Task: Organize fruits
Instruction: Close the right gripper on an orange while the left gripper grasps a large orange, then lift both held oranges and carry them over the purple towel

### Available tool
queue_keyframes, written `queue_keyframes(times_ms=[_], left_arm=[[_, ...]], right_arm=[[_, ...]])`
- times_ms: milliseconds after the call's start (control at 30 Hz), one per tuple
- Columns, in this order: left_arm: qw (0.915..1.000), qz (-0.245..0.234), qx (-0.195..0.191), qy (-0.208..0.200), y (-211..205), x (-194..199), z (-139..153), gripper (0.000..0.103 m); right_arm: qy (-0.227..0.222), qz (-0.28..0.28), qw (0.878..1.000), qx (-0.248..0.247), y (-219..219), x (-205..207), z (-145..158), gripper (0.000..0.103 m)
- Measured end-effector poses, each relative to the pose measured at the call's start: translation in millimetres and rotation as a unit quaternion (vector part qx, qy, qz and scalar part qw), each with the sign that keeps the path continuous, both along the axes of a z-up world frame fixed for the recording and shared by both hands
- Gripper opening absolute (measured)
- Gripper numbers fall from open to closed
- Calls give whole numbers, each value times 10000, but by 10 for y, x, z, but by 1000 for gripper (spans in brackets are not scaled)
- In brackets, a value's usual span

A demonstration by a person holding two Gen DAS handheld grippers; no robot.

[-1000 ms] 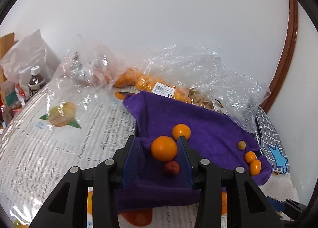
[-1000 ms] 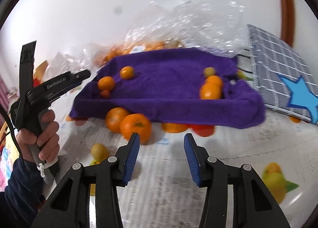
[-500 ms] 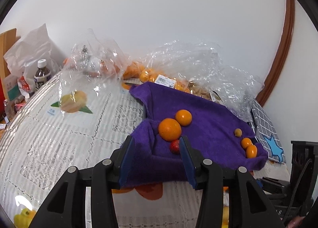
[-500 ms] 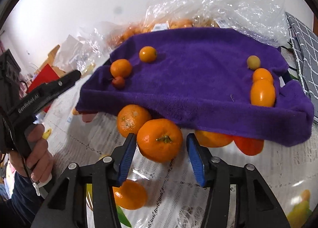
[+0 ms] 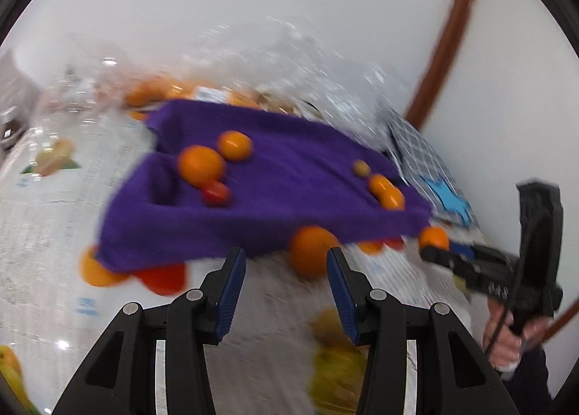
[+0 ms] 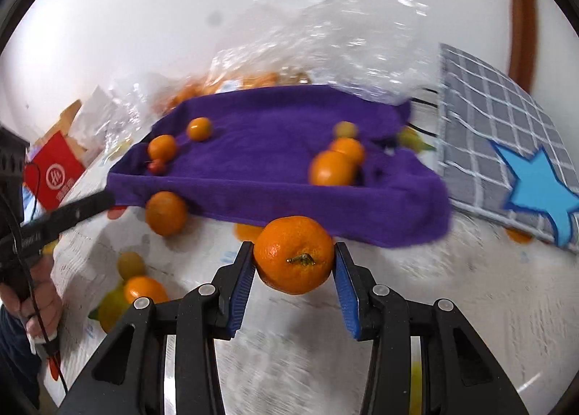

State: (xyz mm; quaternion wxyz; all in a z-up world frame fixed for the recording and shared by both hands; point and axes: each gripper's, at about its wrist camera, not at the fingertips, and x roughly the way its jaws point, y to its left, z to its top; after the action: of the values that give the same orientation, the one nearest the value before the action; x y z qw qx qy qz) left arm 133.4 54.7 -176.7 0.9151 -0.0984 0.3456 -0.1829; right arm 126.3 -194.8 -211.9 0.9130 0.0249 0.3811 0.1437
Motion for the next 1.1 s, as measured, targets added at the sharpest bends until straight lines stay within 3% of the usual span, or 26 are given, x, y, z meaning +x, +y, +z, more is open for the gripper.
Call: queue_keyframes(times_ms=[67,267,500,567,633,700,900,1100], left_arm=[[9998,-186,85,58,-168,7,-9,53],[9977,-76,657,171,-526,127,-41,55],[9960,188,600,633,-517,318,-164,55],[9959,217,576,659,-508,329,-177,52],[9964,213,510,644,-483,302,-176,40],[9966,234,452,654,-465,302,-180,39],[9983,448,-56,361,-279,194,-106,38],[9984,561,-105,32,-285,128,-23,38]], right_arm=[[65,-85,9999,91,-126,-6,-28,43],[-22,-61,10000,28,-137,-56,-71,43],[-37,142,9999,-89,-48,-94,-98,43],[-78,232,9996,-113,-15,-115,-91,43],[-103,254,9995,-149,2,-126,-87,43],[-79,252,9995,-153,4,-119,-95,43],[-138,231,9996,-34,-35,-134,-80,43],[-248,187,9995,54,-72,-162,-55,43]])
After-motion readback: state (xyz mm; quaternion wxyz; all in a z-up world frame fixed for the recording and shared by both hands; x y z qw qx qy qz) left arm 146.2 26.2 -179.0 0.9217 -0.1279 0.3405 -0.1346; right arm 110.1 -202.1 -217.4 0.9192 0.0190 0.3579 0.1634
